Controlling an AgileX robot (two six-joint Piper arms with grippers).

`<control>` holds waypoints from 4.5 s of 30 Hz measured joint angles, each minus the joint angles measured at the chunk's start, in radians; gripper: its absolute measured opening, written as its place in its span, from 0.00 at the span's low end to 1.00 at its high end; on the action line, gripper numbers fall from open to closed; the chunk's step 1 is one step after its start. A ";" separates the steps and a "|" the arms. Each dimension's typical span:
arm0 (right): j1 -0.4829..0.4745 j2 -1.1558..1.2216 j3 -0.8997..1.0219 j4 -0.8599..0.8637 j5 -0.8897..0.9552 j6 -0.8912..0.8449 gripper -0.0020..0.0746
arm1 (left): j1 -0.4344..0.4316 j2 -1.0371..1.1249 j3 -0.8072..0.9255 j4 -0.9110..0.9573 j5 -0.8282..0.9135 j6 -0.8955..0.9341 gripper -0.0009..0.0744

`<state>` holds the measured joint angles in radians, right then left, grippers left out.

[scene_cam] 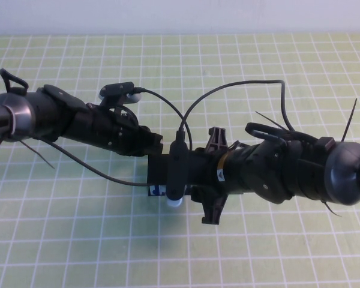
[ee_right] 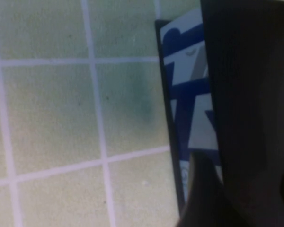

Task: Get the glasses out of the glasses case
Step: Pick up the glasses from the glasses case

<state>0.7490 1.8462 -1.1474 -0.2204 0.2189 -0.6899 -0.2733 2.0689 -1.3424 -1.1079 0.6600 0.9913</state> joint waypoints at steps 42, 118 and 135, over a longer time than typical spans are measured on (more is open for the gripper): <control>-0.011 -0.067 -0.007 -0.049 0.030 0.101 0.03 | 0.088 -0.241 0.014 -0.006 0.097 0.016 0.01; -0.189 0.087 -0.339 0.202 0.375 0.811 0.01 | 0.107 -0.049 0.288 -0.437 0.308 0.799 0.01; -0.224 0.257 -0.493 0.244 0.516 0.739 0.01 | 0.107 -0.049 0.288 -0.426 0.314 0.796 0.01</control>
<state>0.5255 2.1032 -1.6400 0.0232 0.7348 0.0494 -0.1665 2.0196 -1.0546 -1.5342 0.9741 1.7877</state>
